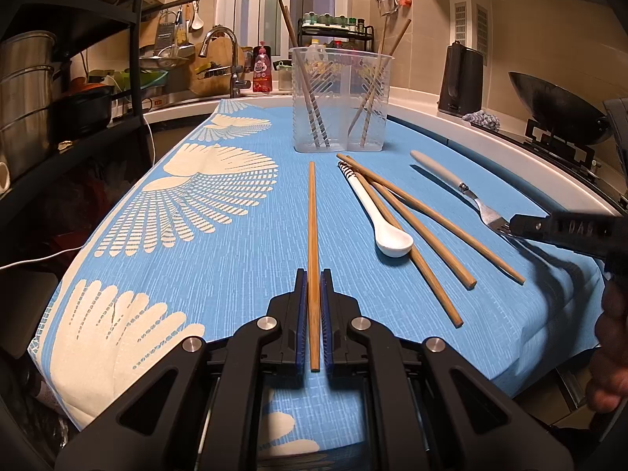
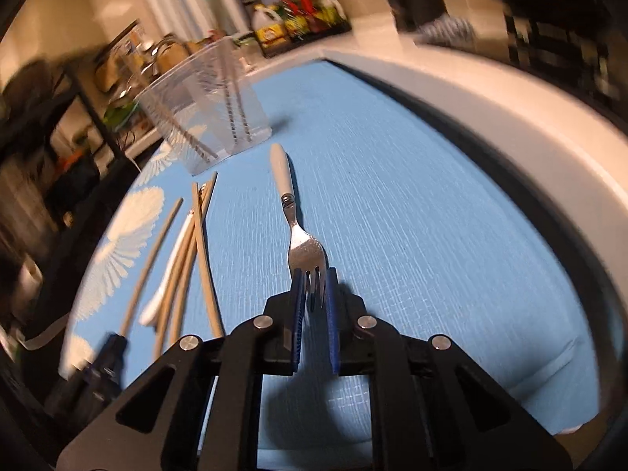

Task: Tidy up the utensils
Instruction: 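Close the right tool on the neck of the metal fork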

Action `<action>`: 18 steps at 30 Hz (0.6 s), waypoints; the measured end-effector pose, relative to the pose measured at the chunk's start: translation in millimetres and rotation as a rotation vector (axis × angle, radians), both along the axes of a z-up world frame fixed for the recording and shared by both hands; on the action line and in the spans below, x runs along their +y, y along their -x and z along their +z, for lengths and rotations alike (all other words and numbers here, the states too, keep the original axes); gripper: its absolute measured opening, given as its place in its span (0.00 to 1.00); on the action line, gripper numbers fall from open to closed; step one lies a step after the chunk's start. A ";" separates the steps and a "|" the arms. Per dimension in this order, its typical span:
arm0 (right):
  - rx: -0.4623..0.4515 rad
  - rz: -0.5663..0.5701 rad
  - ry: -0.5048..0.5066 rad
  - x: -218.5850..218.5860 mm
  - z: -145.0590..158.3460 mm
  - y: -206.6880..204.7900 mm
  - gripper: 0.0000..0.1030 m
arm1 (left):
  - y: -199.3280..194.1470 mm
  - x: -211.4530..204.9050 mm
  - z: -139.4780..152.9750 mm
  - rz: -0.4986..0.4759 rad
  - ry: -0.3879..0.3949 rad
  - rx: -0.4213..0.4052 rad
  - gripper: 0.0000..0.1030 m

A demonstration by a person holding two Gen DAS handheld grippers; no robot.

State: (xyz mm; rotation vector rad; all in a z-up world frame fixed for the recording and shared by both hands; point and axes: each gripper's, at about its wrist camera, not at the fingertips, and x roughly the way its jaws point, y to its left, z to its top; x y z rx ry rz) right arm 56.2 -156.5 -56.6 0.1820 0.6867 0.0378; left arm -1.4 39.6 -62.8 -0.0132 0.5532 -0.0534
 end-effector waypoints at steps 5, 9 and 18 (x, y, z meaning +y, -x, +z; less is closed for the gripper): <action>-0.062 0.025 0.129 11.4 -3.3 7.5 0.11 | 0.3 -0.4 0.4 0.002 -0.003 -0.003 0.07; -0.102 0.046 0.188 15.9 -1.7 12.4 0.11 | 1.2 -1.8 0.5 0.002 -0.010 -0.006 0.07; -0.144 0.116 0.255 35.1 -1.1 20.1 0.09 | 2.4 -4.3 0.8 0.001 -0.025 -0.011 0.07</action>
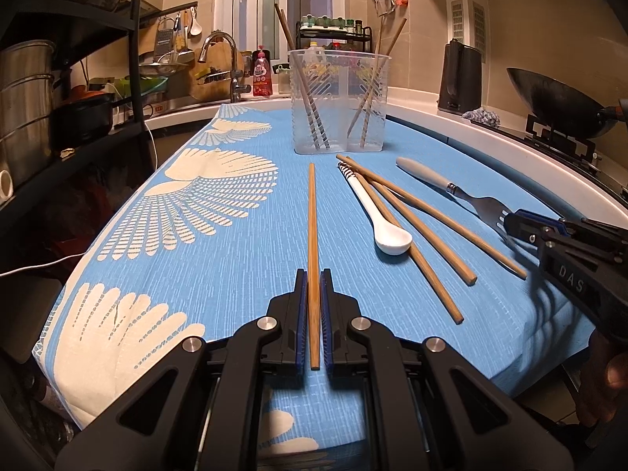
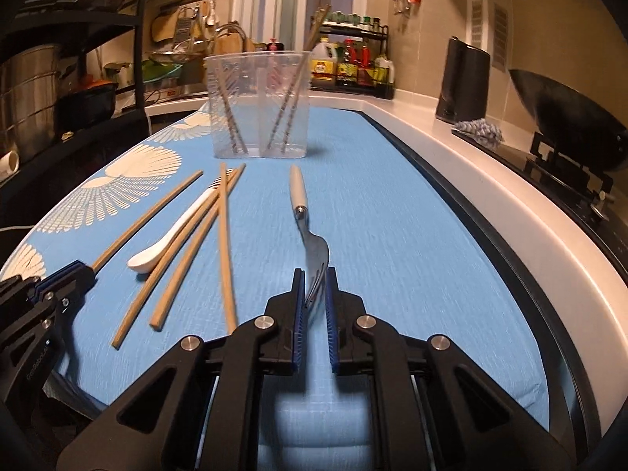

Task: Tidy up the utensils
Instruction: 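Close the right tool on the neck of the metal fork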

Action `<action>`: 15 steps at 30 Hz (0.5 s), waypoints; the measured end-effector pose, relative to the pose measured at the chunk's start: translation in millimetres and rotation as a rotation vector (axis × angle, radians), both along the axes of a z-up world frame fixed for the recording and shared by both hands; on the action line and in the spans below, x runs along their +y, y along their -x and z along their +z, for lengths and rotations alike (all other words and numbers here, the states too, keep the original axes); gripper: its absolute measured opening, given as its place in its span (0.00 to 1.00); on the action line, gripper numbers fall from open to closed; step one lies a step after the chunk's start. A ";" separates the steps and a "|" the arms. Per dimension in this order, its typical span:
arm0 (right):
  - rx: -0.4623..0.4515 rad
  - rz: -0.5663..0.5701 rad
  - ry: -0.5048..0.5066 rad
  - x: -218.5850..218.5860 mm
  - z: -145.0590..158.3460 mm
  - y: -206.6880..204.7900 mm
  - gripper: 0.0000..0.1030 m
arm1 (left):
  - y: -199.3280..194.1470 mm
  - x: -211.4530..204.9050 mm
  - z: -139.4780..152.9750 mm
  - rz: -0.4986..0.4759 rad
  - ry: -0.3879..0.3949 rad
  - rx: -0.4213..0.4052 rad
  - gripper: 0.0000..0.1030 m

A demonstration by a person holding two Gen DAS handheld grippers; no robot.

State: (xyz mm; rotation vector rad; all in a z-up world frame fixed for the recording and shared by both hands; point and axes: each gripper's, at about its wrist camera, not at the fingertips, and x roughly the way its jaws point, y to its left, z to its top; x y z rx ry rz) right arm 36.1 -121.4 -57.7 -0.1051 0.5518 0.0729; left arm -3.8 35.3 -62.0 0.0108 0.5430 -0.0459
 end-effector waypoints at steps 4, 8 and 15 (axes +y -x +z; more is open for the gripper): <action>0.016 0.003 -0.004 1.4 -4.3 -2.2 0.08 | 0.0 -0.1 0.1 -0.001 0.001 0.000 0.07; 0.015 -0.011 -0.005 -0.2 -3.7 -2.8 0.07 | 0.0 0.2 0.1 0.000 0.001 -0.001 0.07; 0.013 -0.025 0.004 -3.0 -4.1 -2.0 0.05 | 1.0 -1.7 0.9 0.002 -0.017 -0.010 0.07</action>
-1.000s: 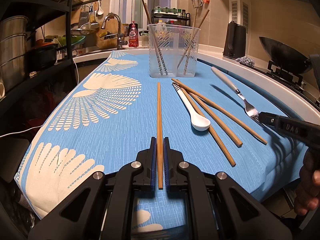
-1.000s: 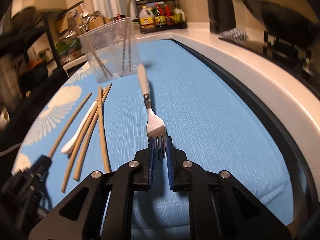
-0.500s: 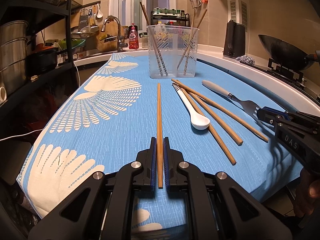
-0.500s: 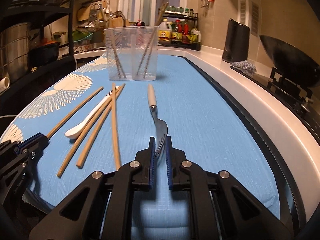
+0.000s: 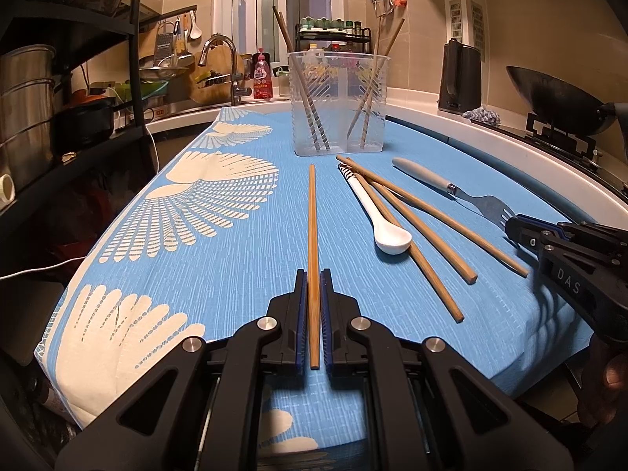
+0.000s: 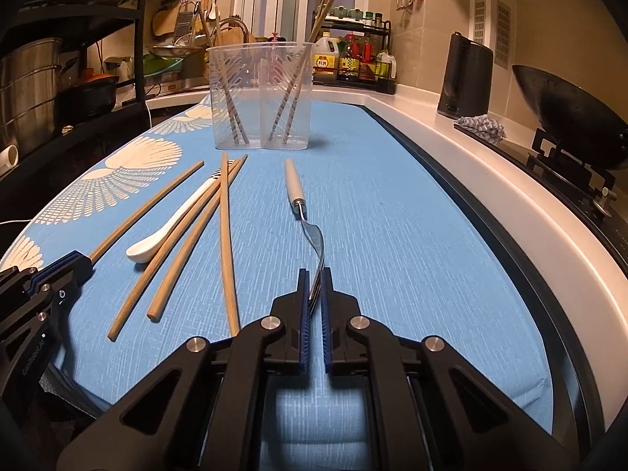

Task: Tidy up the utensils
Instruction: 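Close the right tool on the neck of the metal fork, then lift the chopstick with the left tool while the right tool lifts the fork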

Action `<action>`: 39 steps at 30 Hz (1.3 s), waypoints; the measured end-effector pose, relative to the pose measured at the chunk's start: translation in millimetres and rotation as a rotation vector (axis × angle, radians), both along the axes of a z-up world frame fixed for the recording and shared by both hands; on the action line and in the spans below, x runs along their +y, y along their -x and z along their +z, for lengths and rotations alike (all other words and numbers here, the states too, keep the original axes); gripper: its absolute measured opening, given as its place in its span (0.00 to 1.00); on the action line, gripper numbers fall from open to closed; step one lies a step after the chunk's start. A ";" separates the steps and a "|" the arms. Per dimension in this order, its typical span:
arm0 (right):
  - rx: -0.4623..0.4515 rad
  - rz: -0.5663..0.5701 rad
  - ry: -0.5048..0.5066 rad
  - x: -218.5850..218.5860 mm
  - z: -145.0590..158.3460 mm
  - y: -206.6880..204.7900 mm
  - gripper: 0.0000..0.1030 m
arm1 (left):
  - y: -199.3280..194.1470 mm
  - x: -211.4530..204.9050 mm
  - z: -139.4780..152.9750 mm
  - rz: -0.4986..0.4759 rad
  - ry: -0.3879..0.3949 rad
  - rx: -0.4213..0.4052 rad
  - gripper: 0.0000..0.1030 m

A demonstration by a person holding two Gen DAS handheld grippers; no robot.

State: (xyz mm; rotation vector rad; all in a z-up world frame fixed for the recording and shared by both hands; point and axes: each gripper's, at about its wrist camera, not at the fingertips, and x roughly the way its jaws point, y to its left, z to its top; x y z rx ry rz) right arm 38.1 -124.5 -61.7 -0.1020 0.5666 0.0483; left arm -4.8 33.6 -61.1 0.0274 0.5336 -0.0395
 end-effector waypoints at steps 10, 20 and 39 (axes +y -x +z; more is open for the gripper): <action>0.013 0.001 -0.011 -2.4 -2.5 -0.9 0.06 | 5.3 -0.6 -0.4 -0.005 -0.029 -0.018 0.07; 0.018 -0.004 -0.020 -3.5 -3.0 -1.8 0.06 | 9.3 -0.4 -0.7 -0.006 -0.037 -0.023 0.06; 0.001 -0.009 0.007 0.0 -5.4 -1.9 0.04 | 8.7 -0.4 -0.4 -0.006 -0.035 -0.022 0.06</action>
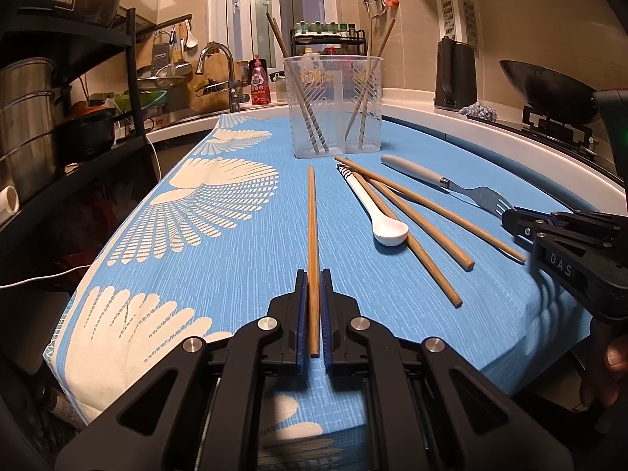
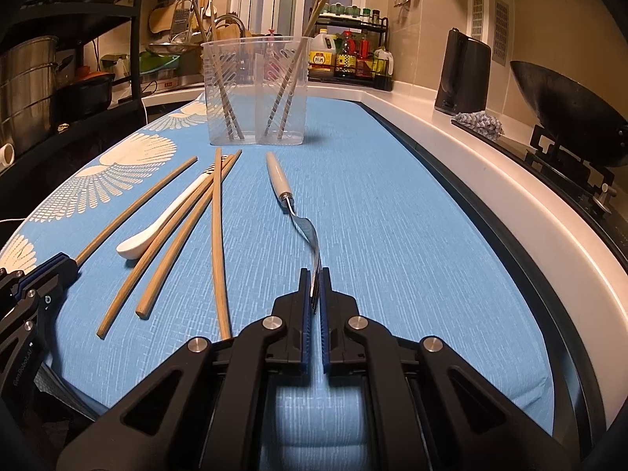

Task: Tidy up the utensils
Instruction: 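Lift the chopstick with the left tool while the right tool lifts the fork, then carry the chopstick and fork with both tools above the clear container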

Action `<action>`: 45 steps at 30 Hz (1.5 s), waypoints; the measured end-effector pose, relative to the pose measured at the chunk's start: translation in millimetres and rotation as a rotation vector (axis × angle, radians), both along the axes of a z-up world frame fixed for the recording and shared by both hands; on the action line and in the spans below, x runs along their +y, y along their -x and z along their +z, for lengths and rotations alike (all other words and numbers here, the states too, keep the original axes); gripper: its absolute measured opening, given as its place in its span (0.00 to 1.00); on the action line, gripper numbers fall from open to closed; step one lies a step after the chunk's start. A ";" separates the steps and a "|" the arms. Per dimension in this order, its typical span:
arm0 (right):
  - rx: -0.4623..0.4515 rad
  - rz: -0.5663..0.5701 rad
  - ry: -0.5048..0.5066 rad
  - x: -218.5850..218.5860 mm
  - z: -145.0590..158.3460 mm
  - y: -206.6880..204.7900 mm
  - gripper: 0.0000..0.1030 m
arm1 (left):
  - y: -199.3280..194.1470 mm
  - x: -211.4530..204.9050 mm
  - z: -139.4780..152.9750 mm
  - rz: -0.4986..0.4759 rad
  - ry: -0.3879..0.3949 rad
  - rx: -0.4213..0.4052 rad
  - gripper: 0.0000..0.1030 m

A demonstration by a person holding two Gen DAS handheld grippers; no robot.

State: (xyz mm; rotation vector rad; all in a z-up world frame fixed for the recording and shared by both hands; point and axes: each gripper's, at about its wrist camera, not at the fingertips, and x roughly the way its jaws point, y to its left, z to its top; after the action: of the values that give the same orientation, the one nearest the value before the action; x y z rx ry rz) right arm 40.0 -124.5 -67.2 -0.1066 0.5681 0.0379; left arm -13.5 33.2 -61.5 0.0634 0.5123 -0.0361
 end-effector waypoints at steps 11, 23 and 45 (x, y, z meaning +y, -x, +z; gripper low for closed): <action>0.008 -0.003 -0.014 -11.0 4.9 0.6 0.02 | 0.7 0.6 -0.5 0.002 0.004 -0.001 0.06; -0.042 -0.009 -0.012 -19.1 34.2 10.1 0.01 | 6.7 7.3 22.3 0.002 0.027 -0.035 0.06; -0.226 0.044 -0.042 -15.9 140.7 3.0 0.01 | -12.3 22.1 134.6 -0.064 -0.010 -0.196 0.06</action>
State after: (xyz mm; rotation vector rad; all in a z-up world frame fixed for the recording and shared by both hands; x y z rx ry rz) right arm 37.0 -140.3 73.6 -0.0815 0.3393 0.0795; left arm -1.3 55.4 73.2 0.0916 0.3149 -0.0887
